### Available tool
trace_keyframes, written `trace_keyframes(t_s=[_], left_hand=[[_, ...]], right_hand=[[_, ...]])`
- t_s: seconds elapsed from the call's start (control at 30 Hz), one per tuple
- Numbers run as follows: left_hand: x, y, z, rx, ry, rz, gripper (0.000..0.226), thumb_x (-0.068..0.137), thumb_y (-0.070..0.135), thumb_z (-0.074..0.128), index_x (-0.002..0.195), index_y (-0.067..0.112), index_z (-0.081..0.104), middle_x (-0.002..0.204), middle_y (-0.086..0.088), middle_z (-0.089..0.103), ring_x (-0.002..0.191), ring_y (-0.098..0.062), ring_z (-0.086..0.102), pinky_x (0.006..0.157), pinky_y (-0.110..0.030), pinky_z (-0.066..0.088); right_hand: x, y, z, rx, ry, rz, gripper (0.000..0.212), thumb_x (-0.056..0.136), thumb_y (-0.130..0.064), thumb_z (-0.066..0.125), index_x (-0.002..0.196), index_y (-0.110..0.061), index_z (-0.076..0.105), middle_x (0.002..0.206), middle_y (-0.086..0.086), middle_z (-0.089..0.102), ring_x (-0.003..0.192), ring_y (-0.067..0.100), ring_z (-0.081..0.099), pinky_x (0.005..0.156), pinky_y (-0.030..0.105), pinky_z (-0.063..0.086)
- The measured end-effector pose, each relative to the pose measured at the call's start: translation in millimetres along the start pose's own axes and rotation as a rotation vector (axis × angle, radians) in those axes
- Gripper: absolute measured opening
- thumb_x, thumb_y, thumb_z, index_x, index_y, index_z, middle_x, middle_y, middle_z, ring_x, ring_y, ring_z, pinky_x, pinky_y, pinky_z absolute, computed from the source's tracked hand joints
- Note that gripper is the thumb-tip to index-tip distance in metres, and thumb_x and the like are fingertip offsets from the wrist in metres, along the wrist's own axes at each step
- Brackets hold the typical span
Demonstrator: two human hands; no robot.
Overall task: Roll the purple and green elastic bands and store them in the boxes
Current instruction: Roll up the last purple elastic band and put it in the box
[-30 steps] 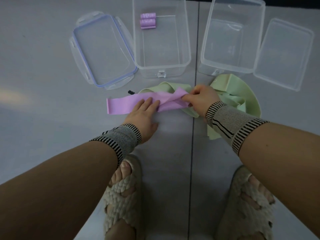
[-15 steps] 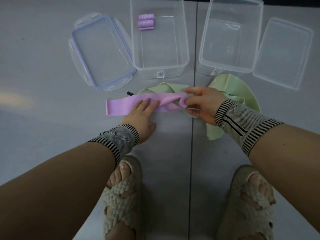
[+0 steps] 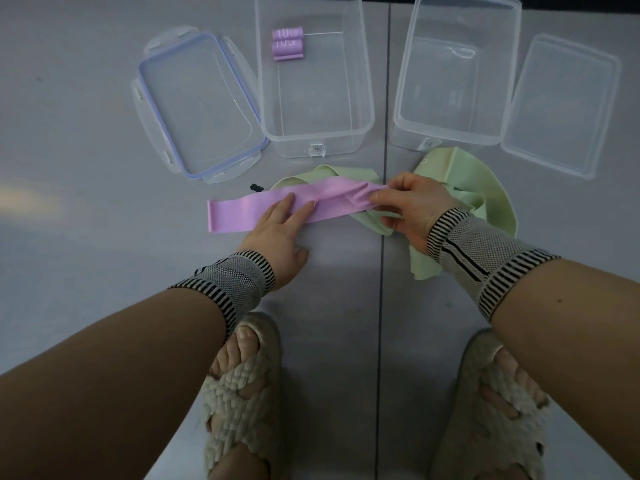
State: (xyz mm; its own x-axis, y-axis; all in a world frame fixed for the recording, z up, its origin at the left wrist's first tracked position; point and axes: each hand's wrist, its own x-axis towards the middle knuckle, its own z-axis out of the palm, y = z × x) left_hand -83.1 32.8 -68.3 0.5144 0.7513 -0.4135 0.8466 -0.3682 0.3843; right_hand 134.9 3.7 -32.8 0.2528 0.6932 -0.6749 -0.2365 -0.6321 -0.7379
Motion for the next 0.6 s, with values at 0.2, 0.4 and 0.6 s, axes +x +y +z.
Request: trace_keyframes(t_s=[0.2, 0.4, 0.6], left_hand=[[0, 1, -1, 0.009, -0.013, -0.007, 0.079, 0.085, 0.027, 0.059, 0.149, 0.032, 0.012, 0.158, -0.005, 0.005, 0.144, -0.022, 0.011, 0.116, -0.029, 0.013], [0, 2, -2, 0.024, -0.038, -0.012, 0.078, 0.086, 0.027, 0.058, 0.149, 0.031, 0.012, 0.158, -0.007, 0.004, 0.144, -0.024, 0.009, 0.116, -0.029, 0.01], [-14, -6, -6, -0.071, 0.225, -0.016, 0.053, 0.083, 0.012, 0.058, 0.135, 0.018, 0.048, 0.146, -0.01, 0.037, 0.136, -0.03, 0.029, 0.113, -0.032, 0.019]], right_hand=[[-5, -4, 3, -0.193, 0.118, -0.173, 0.024, 0.079, 0.002, 0.062, 0.066, -0.014, 0.05, 0.066, 0.004, 0.054, 0.063, 0.019, 0.054, 0.059, 0.03, 0.044], [-7, 0, 11, -1.108, 0.357, -0.38, 0.02, 0.088, -0.024, 0.055, 0.101, -0.009, 0.051, 0.107, 0.012, 0.05, 0.09, 0.029, 0.054, 0.076, 0.037, 0.044], [-22, 18, 26, -1.146, 0.197, -0.484, 0.048, 0.079, -0.023, 0.061, 0.124, -0.013, 0.047, 0.128, 0.009, 0.042, 0.114, 0.028, 0.045, 0.101, 0.035, 0.036]])
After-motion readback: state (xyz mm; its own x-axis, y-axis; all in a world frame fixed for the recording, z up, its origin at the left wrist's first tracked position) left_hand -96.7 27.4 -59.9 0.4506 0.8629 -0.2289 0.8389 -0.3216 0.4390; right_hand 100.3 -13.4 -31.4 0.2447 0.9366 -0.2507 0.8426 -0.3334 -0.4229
